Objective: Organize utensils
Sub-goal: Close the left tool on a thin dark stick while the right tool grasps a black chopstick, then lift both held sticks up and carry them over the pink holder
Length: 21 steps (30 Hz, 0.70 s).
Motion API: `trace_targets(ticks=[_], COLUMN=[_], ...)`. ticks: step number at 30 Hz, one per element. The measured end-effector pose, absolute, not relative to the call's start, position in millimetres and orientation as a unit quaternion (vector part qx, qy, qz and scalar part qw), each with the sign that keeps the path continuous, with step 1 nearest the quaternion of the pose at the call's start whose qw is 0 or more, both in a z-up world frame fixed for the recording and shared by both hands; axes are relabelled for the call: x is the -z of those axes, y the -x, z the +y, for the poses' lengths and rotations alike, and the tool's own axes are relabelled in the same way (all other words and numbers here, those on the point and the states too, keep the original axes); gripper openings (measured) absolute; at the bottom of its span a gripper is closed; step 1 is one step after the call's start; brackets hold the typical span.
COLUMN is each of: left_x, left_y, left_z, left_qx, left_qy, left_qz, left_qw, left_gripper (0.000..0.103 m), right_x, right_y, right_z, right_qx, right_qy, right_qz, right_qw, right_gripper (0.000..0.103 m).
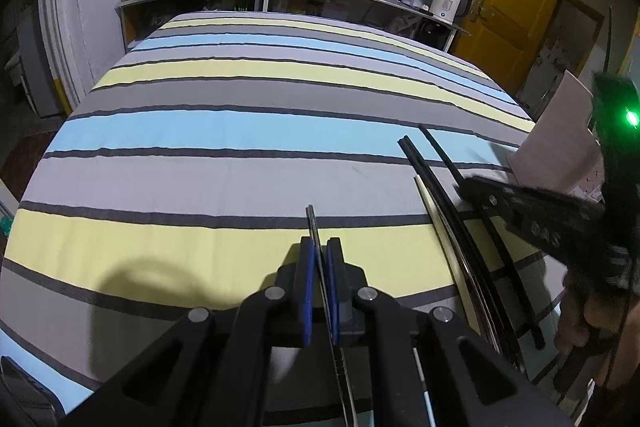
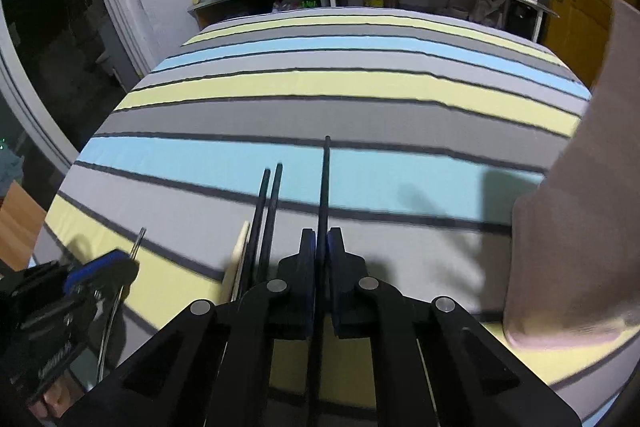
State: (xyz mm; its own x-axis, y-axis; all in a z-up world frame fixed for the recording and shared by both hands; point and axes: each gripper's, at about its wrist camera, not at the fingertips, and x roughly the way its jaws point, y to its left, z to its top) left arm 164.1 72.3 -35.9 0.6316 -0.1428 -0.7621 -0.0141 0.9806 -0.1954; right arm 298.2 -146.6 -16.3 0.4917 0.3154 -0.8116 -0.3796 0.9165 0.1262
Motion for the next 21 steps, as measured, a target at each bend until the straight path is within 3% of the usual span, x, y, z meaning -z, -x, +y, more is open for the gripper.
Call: trace_targets(ticks=[9, 21], left_x=[35, 34], left_y=[-158, -157], left_z=[74, 68], left_qx=[0.04, 0.031], left_qy=[0.103, 0.095], left_qz=[0.434, 0.442], left_qw=[0.894, 0.891], left_gripper=[0.009, 0.009], right_x=[14, 15], right_y=[-257, -271], right_z=[-170, -151], right_qx=[-0.203, -0.214], right_qy=[0.018, 0.064], right_qz=[0.482, 0.486], right_qw=[0.852, 0.845], right_gripper=[0.006, 0.006])
